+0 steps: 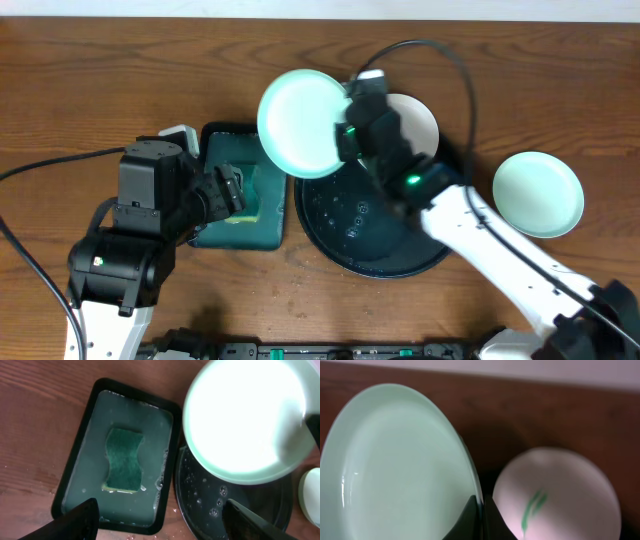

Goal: Clean dirty plates on tray and stack at the side

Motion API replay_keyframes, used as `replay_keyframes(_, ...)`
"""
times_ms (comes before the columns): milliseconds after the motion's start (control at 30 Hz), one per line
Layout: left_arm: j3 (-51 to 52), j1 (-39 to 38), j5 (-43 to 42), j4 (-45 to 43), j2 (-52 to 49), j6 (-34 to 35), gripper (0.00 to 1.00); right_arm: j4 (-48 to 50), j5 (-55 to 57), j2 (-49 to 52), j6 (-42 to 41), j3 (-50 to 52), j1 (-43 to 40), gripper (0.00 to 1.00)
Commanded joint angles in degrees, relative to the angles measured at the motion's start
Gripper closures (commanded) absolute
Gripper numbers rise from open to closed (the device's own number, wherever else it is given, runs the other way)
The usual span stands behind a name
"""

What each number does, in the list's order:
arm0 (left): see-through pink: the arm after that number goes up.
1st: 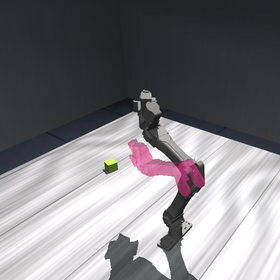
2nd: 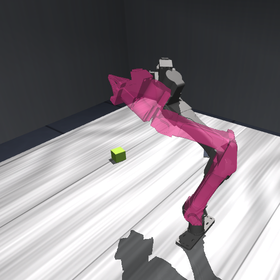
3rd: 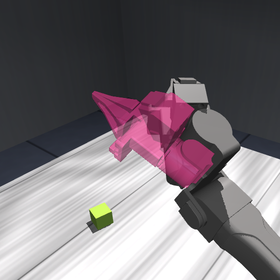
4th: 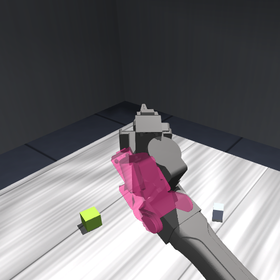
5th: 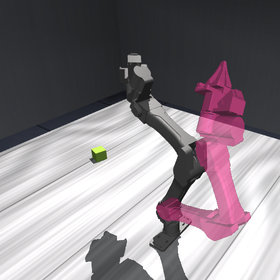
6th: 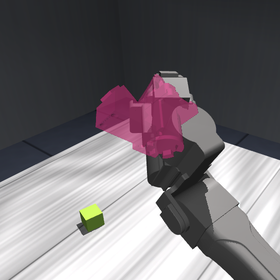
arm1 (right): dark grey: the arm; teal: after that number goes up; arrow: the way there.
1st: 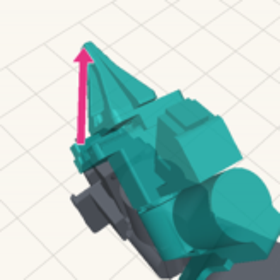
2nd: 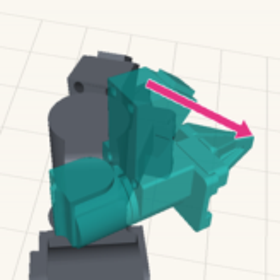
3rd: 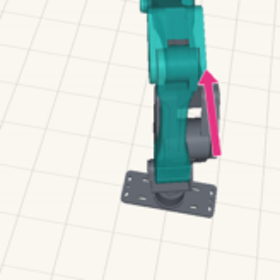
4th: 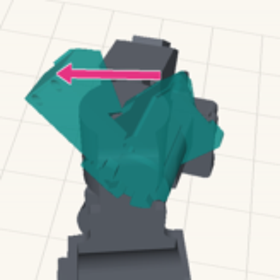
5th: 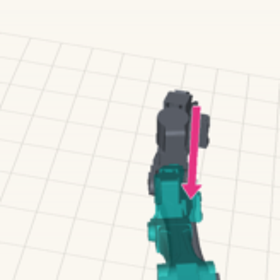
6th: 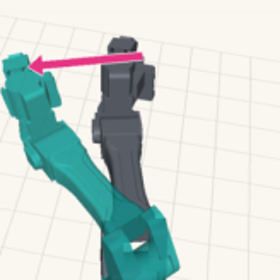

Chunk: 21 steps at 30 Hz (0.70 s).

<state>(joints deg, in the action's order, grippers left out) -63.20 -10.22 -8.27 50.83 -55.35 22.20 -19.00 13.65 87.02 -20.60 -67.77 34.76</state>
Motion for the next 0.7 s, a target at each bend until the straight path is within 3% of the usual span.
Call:
replay_keyframes(0,-1.01,0.28,-0.09,0.13,-0.07,-0.55,0.21,-5.60,-11.41,-6.56,-8.31,-0.59,-6.21,0.99)
replay_keyframes(367,-1.01,0.28,-0.09,0.13,-0.07,-0.55,0.21,-32.22,-12.22,-13.05,-8.52,-0.35,-40.41,0.99)
replay_keyframes(667,-1.01,0.28,-0.09,0.13,-0.07,-0.55,0.21,-33.79,-12.02,-6.34,-8.55,3.69,-63.49,0.99)
